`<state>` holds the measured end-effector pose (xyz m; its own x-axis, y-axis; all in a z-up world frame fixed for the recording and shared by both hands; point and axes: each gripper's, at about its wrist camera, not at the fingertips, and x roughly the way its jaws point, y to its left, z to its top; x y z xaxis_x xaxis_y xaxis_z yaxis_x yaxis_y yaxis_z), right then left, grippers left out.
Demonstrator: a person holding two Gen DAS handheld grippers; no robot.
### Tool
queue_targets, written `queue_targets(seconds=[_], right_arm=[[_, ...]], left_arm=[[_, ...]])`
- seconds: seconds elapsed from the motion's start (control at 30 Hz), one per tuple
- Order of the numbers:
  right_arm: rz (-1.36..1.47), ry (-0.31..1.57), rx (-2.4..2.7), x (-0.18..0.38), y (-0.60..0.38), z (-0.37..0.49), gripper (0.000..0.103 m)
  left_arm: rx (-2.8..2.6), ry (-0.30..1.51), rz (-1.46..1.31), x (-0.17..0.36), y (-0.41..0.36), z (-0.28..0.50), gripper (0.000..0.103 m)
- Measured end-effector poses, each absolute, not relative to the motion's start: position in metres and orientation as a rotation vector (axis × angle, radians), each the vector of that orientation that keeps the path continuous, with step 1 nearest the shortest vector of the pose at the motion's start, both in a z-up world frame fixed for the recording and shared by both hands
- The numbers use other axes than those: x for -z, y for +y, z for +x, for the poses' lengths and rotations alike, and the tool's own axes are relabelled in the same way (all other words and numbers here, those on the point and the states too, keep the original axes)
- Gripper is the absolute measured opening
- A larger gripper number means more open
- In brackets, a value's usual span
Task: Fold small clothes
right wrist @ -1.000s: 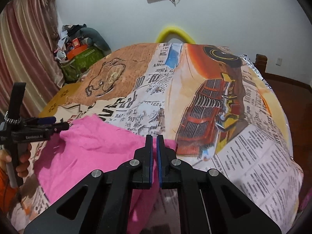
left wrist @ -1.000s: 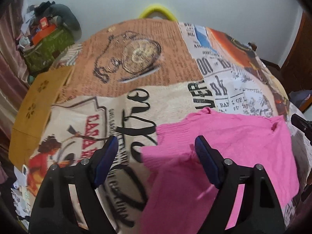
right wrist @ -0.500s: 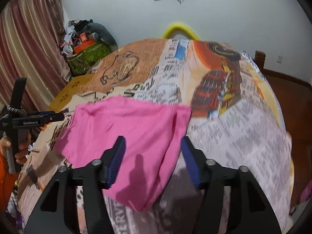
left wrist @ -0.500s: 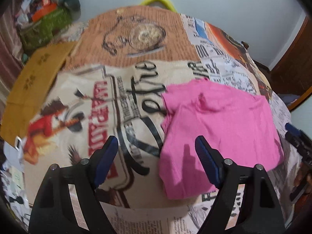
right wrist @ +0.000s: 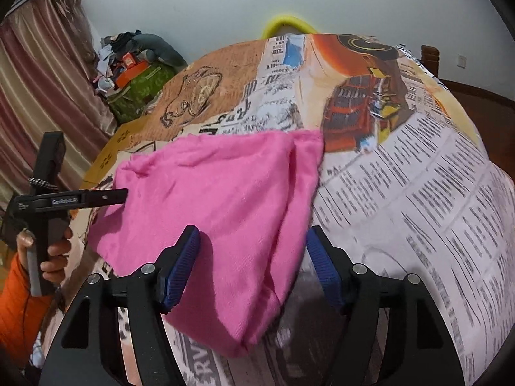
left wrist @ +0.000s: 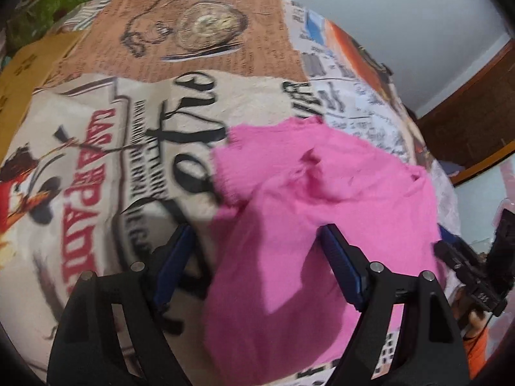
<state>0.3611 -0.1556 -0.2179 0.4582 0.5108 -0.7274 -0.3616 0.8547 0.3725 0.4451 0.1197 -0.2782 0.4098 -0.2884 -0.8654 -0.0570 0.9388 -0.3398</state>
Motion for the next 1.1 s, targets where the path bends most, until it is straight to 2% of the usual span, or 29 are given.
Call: queue_targets(seconds=[0.1, 0.2, 0.27, 0.3, 0.33, 0.37, 0.43, 0.57, 0.87, 1.1], right_arm=[[0.182, 0.964, -0.554, 0.223, -0.15, 0.368, 0.065], [0.19, 0.957, -0.547, 0.229, -0.145, 0.373, 0.055], [0.212, 0.952, -0.55, 0.23, -0.145, 0.375, 0.034], [0.239, 0.959, -0.558, 0.232, -0.146, 0.377, 0.029], [0.253, 0.963, -0.562, 0.233, -0.146, 0.378, 0.022], [0.259, 0.964, -0.563, 0.233, -0.146, 0.378, 0.017], [0.238, 0.953, -0.563, 0.23, -0.145, 0.375, 0.012], [0.204, 0.936, -0.573, 0.221, -0.142, 0.369, 0.009], [0.163, 0.84, -0.621, 0.167, -0.132, 0.345, 0.008], [0.128, 0.784, -0.679, 0.133, -0.096, 0.322, 0.008]], left_arm=[[0.184, 1.14, -0.32, 0.278, 0.11, 0.452, 0.08], [0.185, 1.13, -0.291, 0.279, 0.102, 0.455, 0.072], [0.185, 1.122, -0.299, 0.278, 0.102, 0.455, 0.058], [0.187, 1.12, -0.309, 0.278, 0.103, 0.456, 0.054], [0.201, 1.121, -0.324, 0.277, 0.104, 0.456, 0.042], [0.209, 1.122, -0.335, 0.277, 0.104, 0.455, 0.031], [0.217, 1.124, -0.357, 0.275, 0.105, 0.453, 0.026], [0.201, 1.105, -0.338, 0.264, 0.103, 0.444, 0.021], [0.156, 0.963, -0.244, 0.196, 0.111, 0.397, 0.02], [0.094, 0.888, -0.221, 0.152, 0.15, 0.354, 0.02]])
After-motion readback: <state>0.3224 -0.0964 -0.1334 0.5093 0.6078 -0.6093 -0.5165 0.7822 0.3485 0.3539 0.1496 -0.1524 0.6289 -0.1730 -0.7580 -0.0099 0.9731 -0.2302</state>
